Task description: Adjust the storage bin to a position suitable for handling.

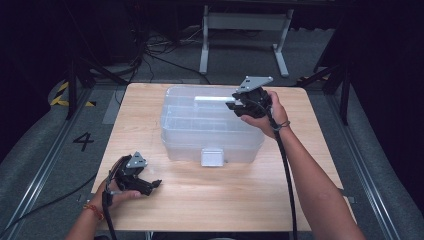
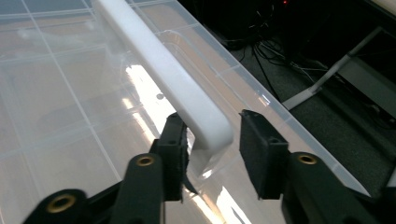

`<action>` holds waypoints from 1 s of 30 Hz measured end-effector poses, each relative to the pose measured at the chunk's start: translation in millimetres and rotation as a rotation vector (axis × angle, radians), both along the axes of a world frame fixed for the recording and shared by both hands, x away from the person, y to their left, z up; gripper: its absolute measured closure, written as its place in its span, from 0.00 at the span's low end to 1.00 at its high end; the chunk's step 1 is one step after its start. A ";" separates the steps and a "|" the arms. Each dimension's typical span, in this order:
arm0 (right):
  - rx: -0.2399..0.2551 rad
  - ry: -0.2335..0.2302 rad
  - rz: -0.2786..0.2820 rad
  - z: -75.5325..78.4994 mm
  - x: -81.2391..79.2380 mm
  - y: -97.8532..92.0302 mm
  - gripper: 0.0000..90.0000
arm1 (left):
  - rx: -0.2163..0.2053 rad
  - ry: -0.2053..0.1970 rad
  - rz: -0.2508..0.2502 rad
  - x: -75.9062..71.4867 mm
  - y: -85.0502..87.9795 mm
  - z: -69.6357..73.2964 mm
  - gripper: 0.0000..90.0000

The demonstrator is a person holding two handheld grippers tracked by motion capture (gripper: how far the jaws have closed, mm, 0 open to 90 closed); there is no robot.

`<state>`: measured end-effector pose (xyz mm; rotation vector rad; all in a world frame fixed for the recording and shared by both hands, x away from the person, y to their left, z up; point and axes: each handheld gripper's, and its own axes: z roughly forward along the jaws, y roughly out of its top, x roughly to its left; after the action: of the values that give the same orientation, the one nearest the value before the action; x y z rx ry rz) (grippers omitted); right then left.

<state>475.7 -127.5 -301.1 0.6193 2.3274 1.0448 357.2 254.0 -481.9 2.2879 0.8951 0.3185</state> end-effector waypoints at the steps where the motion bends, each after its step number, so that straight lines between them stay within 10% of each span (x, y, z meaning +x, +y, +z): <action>1: -0.007 -0.002 0.000 -0.3 0.3 1.1 0.74 | -0.012 -0.005 0.016 -0.4 -0.5 0.3 0.04; 7: -0.079 0.001 -0.013 2.8 0.9 9.5 0.80 | -0.026 -0.012 0.027 -0.1 0.2 9.6 0.43; 15: -0.062 0.034 0.000 5.0 5.9 7.1 0.80 | -0.076 -0.156 0.062 3.5 3.2 34.6 0.50; 30: -0.065 0.112 -0.012 21.0 21.7 8.1 0.80 | -0.115 -0.244 0.043 13.9 -12.0 74.4 0.71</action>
<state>497.5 -119.4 -280.1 0.6807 2.4405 0.9474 371.0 242.0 -407.6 2.0738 0.8162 0.5383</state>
